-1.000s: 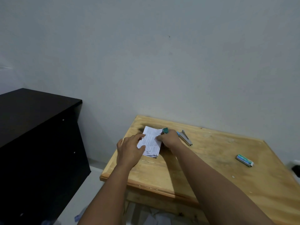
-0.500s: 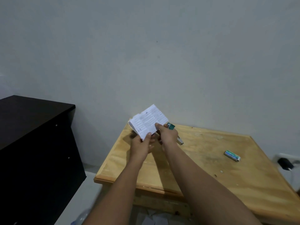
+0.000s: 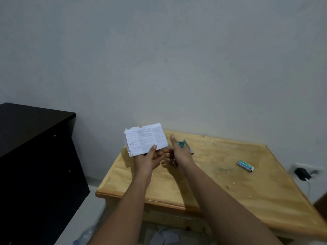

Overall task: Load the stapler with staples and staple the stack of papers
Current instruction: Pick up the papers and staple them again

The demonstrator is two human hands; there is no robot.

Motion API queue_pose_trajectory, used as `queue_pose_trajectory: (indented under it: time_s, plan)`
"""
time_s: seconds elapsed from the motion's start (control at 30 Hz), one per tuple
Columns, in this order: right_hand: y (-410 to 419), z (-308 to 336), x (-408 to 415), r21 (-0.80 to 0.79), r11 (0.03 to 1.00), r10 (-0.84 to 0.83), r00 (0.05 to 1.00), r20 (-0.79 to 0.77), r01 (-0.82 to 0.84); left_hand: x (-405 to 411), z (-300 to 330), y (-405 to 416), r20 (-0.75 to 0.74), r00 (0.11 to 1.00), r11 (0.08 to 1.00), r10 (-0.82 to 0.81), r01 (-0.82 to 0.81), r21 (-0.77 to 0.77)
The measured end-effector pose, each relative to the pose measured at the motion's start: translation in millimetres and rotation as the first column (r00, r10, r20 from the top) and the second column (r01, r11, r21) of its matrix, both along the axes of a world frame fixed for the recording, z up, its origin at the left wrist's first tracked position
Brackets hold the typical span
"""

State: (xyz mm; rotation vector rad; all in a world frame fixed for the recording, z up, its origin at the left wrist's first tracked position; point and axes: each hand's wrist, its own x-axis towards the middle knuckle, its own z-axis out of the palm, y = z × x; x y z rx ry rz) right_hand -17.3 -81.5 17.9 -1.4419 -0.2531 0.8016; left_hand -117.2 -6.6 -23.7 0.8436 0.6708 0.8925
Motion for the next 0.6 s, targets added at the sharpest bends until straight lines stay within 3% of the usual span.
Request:
queue_pose_trajectory:
  time_s: [0.07, 0.13, 0.2, 0.3, 0.37, 0.43, 0.5, 0.6]
  plan:
    - [-3, -5, 9, 0.052, 0.994, 0.107, 0.963, -0.248, -0.097, 0, -2, 2, 0.013, 1.0, 1.0, 0.02, -0.02, -0.006]
    - [-8, -13, 21, 0.226, 0.963, 0.239, 0.861, -0.45, -0.149, 2, -4, -1, 0.01, 1.0, 1.0, 0.024, -0.024, -0.007]
    - [-15, -22, 30, 0.34, 0.92, 0.35, 0.795, -0.496, -0.193, 4, -5, -4, 0.005, 1.0, 1.0, 0.023, -0.024, 0.017]
    - [-20, -34, 32, 0.35, 0.915, 0.358, 0.804, -0.475, -0.201, 3, -7, -5, -0.012, 1.0, 0.999, 0.028, -0.027, 0.032]
    - [-17, -35, 28, 0.289, 0.946, 0.261, 0.878, -0.402, -0.149, 3, -7, -5, -0.022, 0.999, 0.999, 0.042, -0.042, 0.008]
    - [-15, -34, 26, 0.08, 0.988, 0.138, 0.988, -0.068, -0.132, 4, -6, -4, -0.021, 0.998, 0.999, 0.051, -0.05, 0.013]
    - [-18, -34, 24, -0.042, 0.993, 0.118, 0.959, 0.256, -0.111, 5, -5, -4, -0.008, 0.999, 0.998, 0.051, -0.051, 0.024]
    - [-20, -39, 25, 0.014, 0.993, 0.11, 0.952, 0.286, -0.119, 3, -6, -3, -0.011, 1.0, 0.999, 0.028, -0.027, 0.042]
